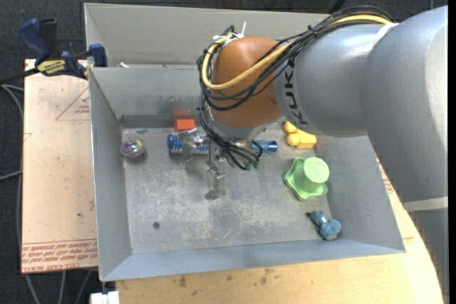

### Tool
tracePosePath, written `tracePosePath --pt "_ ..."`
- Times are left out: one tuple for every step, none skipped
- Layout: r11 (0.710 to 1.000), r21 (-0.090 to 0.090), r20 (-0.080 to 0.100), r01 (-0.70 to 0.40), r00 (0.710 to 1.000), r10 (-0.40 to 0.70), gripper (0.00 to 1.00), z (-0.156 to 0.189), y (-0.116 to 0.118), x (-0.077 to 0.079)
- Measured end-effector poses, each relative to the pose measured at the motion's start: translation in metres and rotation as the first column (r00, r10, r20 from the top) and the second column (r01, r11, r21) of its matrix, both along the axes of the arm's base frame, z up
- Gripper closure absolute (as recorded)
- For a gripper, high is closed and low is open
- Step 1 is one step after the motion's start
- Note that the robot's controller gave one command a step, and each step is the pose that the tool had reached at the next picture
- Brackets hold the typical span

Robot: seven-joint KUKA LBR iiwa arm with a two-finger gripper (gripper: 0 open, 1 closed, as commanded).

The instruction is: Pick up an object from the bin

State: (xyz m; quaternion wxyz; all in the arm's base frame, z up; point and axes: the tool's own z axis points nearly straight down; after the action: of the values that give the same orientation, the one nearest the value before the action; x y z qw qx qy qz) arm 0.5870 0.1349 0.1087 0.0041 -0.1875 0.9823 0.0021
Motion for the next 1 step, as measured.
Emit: tracePosePath --pt "1.0 -0.002 0.001 0.013 1.0 -0.013 0.0 -0.0174 0.0115 0.0507"
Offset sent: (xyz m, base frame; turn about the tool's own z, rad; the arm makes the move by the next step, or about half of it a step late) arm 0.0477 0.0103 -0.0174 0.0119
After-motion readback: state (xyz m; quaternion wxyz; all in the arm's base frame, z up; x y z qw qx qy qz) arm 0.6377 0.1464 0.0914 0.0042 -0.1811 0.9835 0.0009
